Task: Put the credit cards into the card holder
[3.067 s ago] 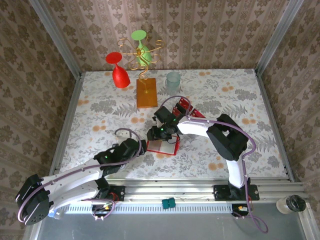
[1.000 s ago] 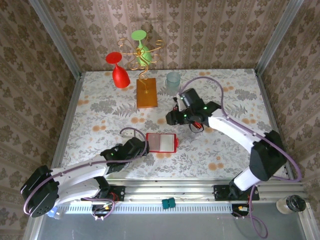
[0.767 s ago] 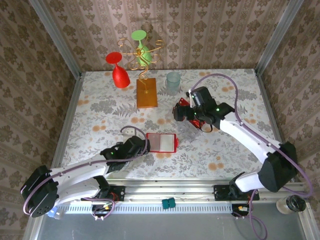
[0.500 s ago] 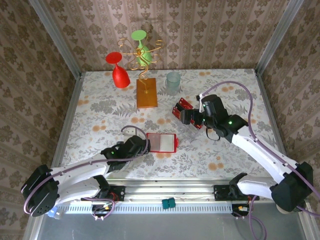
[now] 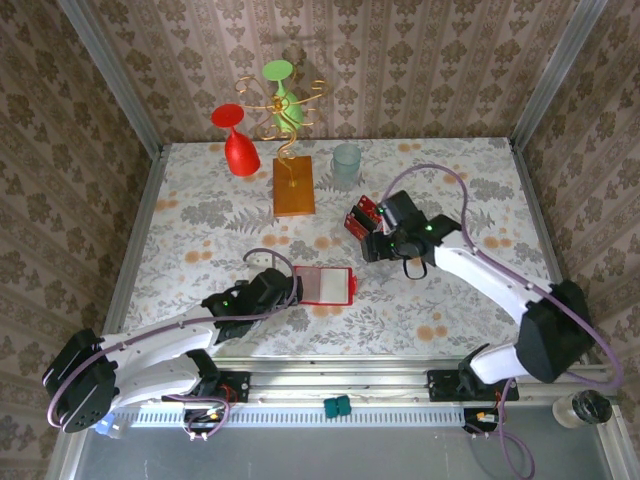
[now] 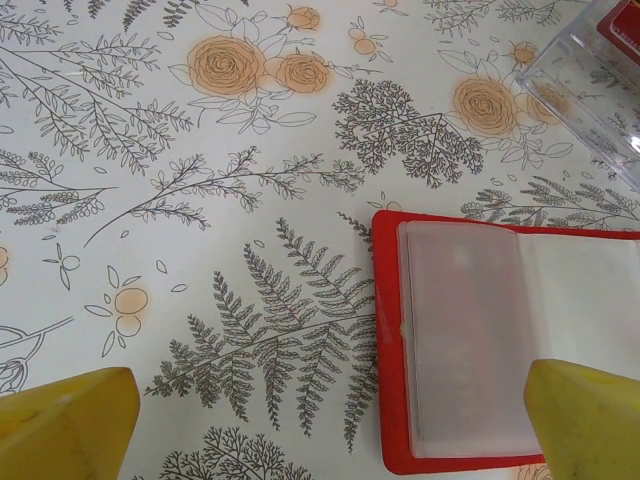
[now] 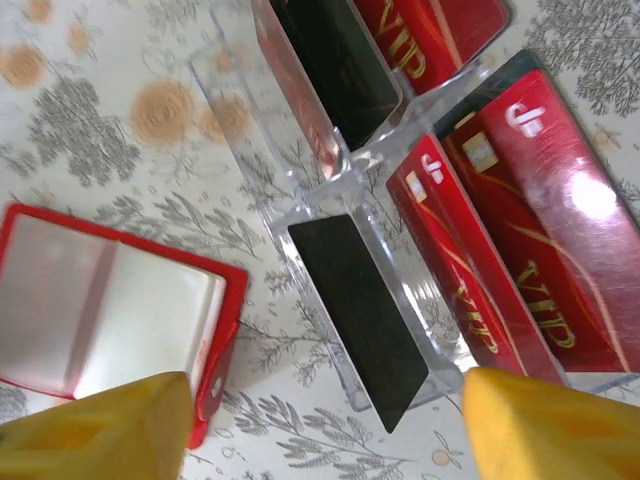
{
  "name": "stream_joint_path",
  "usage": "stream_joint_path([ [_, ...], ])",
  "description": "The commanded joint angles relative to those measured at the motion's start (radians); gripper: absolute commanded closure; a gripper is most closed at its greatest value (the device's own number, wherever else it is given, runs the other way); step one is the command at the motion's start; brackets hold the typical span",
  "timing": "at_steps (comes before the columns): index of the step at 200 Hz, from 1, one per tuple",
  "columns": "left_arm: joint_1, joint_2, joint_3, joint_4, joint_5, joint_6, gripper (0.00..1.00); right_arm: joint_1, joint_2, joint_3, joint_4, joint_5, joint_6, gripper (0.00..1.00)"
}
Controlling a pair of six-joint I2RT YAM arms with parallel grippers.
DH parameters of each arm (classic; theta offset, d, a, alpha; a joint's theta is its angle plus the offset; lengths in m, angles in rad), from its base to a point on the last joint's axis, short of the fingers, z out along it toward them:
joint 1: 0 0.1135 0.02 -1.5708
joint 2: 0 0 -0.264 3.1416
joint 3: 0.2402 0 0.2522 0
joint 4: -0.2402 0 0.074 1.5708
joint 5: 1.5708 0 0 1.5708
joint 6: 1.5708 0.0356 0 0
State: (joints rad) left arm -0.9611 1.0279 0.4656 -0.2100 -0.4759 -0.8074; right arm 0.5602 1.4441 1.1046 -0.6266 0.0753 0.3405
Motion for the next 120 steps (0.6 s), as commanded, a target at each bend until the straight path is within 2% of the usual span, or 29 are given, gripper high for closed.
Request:
stream_joint_path([
  [1, 0.003, 0.004, 0.021, -0.015, -0.006, 0.019, 0.0, 0.043, 0.074, 0.087, -0.142, 0.106, -0.055, 0.36],
  [30, 0.004, 0.003, 0.022, -0.013, -0.006, 0.02, 0.0, 0.082, 0.166, 0.155, -0.21, 0.194, -0.075, 0.47],
  [60, 0.003, -0.001, 0.019, -0.013, -0.004, 0.019, 0.0, 0.108, 0.235, 0.197, -0.251, 0.28, -0.091, 0.54],
  [82, 0.003, -0.003, 0.018, -0.014, -0.004, 0.019, 0.0, 0.121, 0.276, 0.218, -0.267, 0.312, -0.105, 0.57],
  [120, 0.004, -0.002, 0.013, -0.008, -0.005, 0.015, 0.0, 0.125, 0.318, 0.232, -0.268, 0.326, -0.122, 0.68],
])
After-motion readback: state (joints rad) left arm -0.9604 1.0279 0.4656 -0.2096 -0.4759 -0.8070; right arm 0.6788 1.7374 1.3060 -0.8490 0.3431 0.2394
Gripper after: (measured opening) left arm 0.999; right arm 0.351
